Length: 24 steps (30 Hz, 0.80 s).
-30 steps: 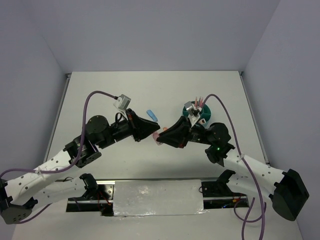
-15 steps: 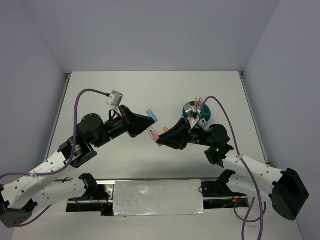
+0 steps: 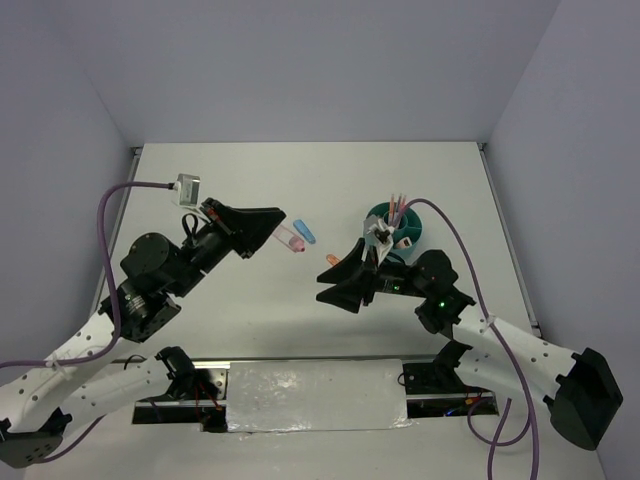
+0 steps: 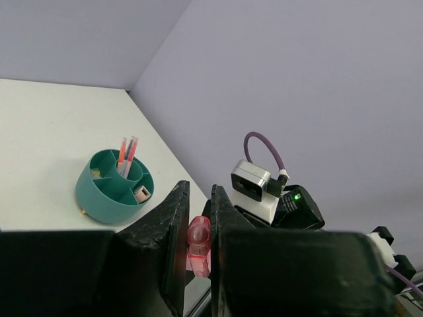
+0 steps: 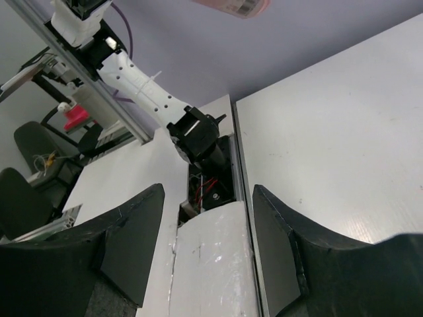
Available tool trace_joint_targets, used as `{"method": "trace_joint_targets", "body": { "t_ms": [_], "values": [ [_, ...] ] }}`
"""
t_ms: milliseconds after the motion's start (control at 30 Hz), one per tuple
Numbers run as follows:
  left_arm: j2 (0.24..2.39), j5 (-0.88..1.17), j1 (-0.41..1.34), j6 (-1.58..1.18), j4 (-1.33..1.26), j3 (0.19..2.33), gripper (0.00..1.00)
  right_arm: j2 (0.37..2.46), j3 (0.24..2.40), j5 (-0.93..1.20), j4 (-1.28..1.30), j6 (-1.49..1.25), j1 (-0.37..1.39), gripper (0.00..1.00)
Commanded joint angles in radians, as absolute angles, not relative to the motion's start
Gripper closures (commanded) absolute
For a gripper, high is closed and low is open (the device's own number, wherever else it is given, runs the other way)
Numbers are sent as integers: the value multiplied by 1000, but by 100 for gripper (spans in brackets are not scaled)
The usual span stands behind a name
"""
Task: Sort the stationery into containers
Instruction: Close the pen cap on the pen.
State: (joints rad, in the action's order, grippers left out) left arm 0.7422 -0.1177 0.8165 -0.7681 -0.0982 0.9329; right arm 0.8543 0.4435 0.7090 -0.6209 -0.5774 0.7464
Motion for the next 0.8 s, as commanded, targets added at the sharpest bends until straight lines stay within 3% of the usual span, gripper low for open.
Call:
{"method": "trace_joint_targets", "body": {
  "t_ms": [0, 200, 767],
  "values": [
    [742, -91, 815, -788, -176, 928, 100, 821, 459, 660, -623, -561, 750, 36],
    [755, -9, 813, -837, -207, 920, 100, 784, 462, 541, -709, -549, 750, 35],
    [819, 123, 815, -956, -167, 931, 100, 865, 637, 827, -739, -388, 750, 31]
  ]
}}
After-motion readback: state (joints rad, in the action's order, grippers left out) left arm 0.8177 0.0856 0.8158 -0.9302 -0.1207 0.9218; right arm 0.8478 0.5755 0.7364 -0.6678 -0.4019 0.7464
